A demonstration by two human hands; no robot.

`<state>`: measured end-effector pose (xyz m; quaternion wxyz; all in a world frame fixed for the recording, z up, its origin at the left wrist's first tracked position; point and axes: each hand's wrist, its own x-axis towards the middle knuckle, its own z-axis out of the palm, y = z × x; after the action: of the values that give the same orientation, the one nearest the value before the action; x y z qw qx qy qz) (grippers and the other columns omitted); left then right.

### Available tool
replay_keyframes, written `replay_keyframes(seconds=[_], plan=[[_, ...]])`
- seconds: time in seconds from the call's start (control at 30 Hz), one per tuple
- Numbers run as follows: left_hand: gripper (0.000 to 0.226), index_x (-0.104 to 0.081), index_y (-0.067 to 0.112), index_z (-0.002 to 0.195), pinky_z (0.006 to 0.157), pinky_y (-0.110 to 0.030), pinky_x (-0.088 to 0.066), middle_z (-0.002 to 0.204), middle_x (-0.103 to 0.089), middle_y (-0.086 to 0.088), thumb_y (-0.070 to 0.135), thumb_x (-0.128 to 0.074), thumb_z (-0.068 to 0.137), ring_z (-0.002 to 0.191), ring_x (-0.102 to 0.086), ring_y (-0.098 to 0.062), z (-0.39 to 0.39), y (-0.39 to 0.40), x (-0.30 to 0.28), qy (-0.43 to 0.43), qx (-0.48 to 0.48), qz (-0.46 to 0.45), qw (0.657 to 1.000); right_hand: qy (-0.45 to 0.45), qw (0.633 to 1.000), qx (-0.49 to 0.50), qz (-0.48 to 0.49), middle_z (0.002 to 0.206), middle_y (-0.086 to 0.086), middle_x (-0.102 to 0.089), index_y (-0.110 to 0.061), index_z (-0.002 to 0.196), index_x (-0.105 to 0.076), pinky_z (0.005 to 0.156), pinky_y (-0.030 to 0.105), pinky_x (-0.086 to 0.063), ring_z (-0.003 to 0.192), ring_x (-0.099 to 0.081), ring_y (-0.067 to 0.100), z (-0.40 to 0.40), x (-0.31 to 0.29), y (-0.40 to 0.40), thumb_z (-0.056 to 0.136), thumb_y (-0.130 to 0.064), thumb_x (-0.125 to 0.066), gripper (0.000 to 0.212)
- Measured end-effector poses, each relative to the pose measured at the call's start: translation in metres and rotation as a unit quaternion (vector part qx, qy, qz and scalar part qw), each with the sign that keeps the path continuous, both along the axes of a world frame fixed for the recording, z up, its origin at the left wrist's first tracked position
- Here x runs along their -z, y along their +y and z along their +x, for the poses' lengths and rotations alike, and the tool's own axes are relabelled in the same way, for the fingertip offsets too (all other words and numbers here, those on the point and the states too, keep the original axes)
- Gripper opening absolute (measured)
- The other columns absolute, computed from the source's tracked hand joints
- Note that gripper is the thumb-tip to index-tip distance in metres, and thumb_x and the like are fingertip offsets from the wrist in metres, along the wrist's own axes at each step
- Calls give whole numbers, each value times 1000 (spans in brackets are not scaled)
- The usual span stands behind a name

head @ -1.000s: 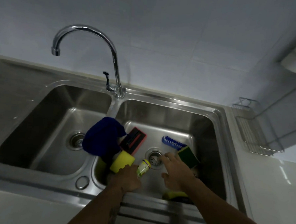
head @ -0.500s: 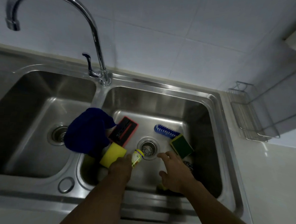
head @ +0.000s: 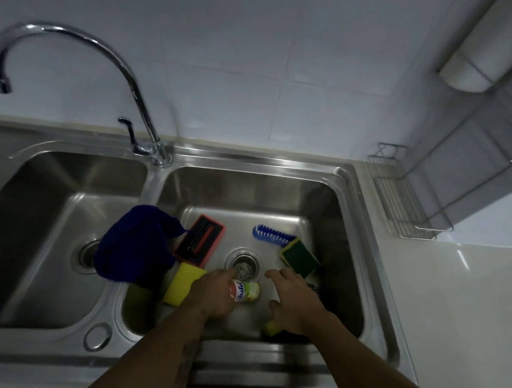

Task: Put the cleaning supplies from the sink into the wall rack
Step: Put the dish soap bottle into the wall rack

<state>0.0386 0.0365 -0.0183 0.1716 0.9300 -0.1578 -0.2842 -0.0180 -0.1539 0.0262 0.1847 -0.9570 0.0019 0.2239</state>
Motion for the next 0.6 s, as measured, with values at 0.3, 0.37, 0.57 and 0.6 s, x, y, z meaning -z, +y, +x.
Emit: replay_keyframes(seconds=[0.3,0.37,0.57,0.6], plan=[[43,-64,30,105,88,-37,-53,106,-64,4,25,-65,62,97,-62,-14,26,-19,-102,-25,58,-175,983,-32,997,55,54,136,3,-52,-25,140,-43,102,39,-42,124,-48,29,10,-35,-7,80,-31,-64,63],[43,-64,26,105,89,-35,-53,109,-66,4,17,-68,64,100,-61,-13,32,-27,-127,-33,69,-197,977,-67,990,78,96,124,-4,-64,-30,127,-55,94,30,-46,115,-58,21,10,-43,-12,78,-33,-64,50],[45,-59,22,108,82,-34,-55,107,-65,0,2,-75,70,97,-62,-16,39,-53,-173,27,-28,-313,949,-154,954,180,183,103,-10,-72,-31,112,-61,84,29,-53,92,-66,6,2,-77,-24,75,-25,-74,40],[42,-60,20,110,78,-31,-54,108,-66,-2,4,-75,74,97,-62,-16,39,-57,-178,47,-40,-338,939,-165,947,194,196,102,-10,-72,-33,112,-61,83,29,-54,91,-66,4,1,-81,-26,74,-27,-74,40]])
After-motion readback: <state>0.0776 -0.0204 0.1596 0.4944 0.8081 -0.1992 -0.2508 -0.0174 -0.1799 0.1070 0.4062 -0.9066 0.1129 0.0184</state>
